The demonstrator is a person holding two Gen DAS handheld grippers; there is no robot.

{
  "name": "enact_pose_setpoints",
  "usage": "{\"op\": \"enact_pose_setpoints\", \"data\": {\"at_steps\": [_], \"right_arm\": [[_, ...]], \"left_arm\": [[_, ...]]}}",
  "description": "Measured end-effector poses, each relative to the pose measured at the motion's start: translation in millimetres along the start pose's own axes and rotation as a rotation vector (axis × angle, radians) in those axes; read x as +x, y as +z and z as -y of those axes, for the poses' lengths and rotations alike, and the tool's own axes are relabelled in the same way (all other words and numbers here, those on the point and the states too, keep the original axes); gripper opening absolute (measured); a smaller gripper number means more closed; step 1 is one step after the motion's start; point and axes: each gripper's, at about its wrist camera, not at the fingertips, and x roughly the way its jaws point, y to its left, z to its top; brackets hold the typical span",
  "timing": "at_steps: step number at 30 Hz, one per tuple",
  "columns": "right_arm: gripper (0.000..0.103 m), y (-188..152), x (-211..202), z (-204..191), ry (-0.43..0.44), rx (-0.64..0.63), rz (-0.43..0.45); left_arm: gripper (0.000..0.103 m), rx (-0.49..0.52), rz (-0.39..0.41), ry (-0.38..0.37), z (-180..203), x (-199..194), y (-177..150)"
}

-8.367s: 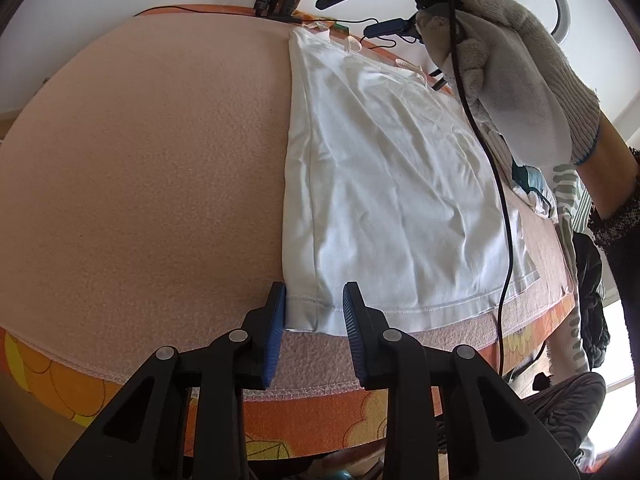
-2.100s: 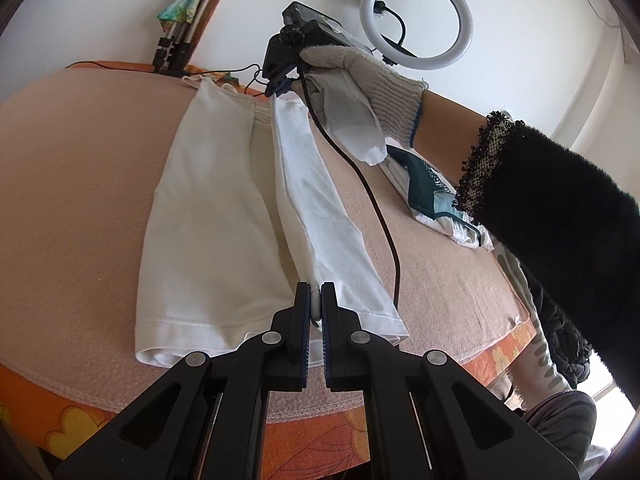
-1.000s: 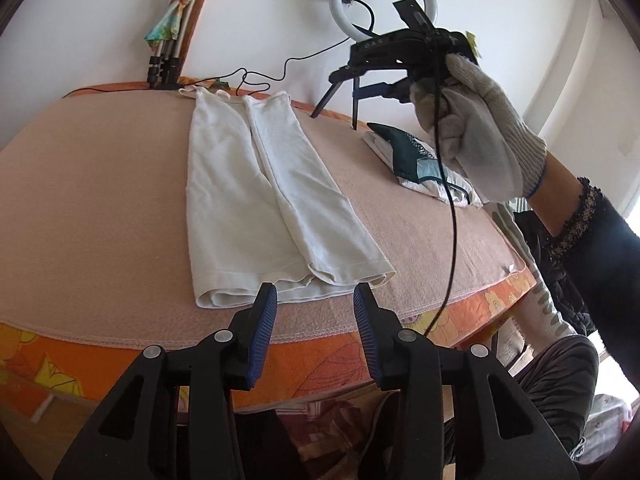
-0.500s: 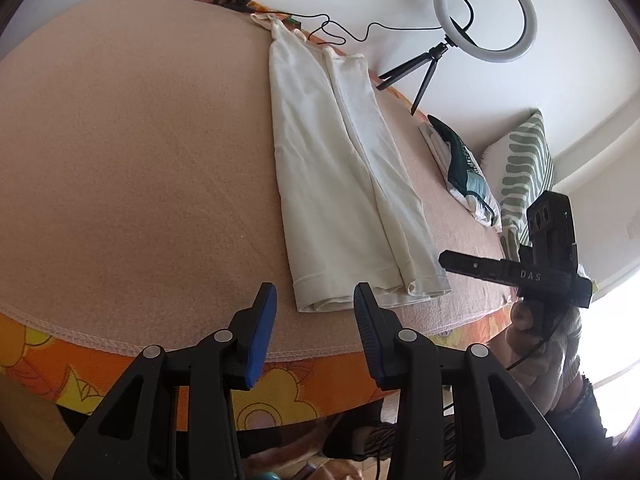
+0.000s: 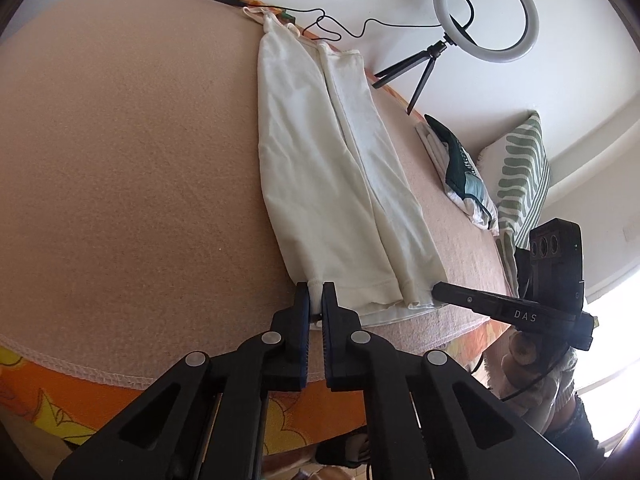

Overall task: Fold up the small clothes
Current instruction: 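Grasp the folded camisole hem with the left tool while the right tool grasps it too, then lift the hem and fold it toward the straps, then open both tools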

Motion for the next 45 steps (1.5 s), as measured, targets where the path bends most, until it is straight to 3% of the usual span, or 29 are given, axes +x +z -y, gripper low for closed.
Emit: {"op": "enact_pose_setpoints", "data": {"at_steps": [5, 14, 21, 25, 34, 38, 45], "right_arm": [[0.005, -4, -2, 6, 0.012, 0.007, 0.003], [0.005, -13, -24, 10, 0.086, 0.053, 0.048], [0.005, -37, -34, 14, 0.148, 0.104, 0.038], [0.005, -43, -26, 19, 0.181, 0.149, 0.007], [0.005, -4, -44, 16, 0.249, 0.169, 0.077], [0.005, 28, -45, 16, 0.259, 0.189, 0.124], [0.005, 72, -27, 20, 0.243, 0.211, 0.142]], "left_arm": [[0.004, 0.036, -0.013, 0.025, -3, 4, -5], [0.004, 0.058, 0.027, -0.011, 7, -20, -12], [0.004, 0.063, -0.009, -0.034, 14, -35, -33], [0.004, 0.040, -0.034, -0.039, 12, -30, -27], [0.004, 0.039, 0.050, -0.077, 23, -41, 20], [0.004, 0.032, 0.089, -0.067, 22, -36, 45], [0.004, 0.013, 0.084, -0.020, 10, -10, 81]]}}
